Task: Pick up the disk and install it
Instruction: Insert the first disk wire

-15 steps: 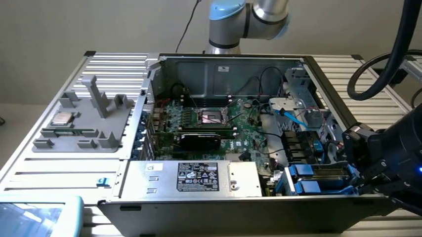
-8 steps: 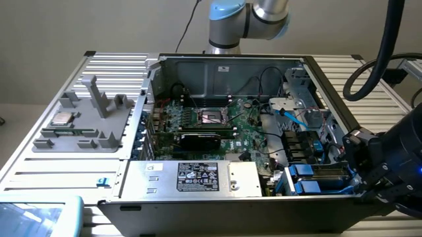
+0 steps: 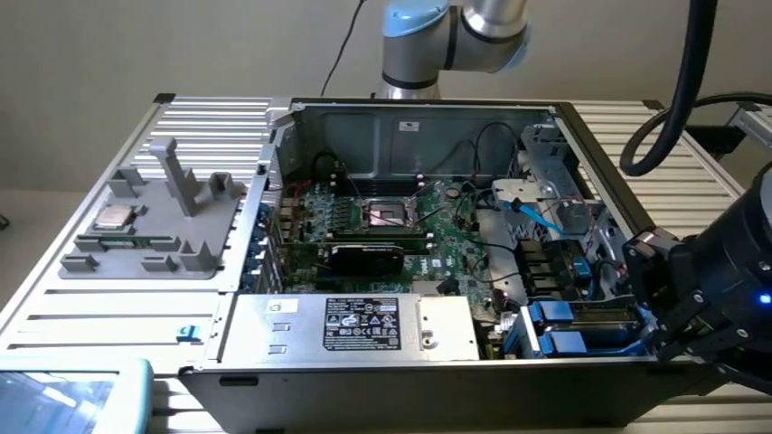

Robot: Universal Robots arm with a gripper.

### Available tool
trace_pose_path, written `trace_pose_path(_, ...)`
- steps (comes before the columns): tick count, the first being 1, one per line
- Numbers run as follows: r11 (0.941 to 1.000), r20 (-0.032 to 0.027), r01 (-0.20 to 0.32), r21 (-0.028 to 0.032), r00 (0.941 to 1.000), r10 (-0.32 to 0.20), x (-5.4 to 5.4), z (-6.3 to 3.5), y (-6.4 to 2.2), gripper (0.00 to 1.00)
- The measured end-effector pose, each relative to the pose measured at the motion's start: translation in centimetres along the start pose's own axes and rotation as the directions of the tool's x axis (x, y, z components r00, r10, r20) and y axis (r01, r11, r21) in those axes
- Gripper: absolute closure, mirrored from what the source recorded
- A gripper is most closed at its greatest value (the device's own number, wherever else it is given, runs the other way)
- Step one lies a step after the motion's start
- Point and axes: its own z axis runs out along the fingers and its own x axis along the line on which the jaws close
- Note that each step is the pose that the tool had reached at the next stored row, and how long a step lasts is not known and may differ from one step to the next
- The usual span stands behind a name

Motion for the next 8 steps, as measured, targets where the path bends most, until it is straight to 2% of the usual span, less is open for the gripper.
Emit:
trace_pose_path(2,1.0,0.0071,0.001,0.0043,1.0,-0.001,0.4,0.07,0.2,0.84)
trace_pose_path(3,1.0,0.013,0.003,0.008,0.9999,-0.003,0.5,0.1,0.31,0.84)
trace_pose_path(5,0.9999,0.0267,0.005,0.0164,0.9996,-0.006,1.0,0.2,0.55,0.84)
trace_pose_path(8,0.9995,0.0501,0.01,0.0311,0.9987,-0.011,1.8,0.35,1.0,0.84)
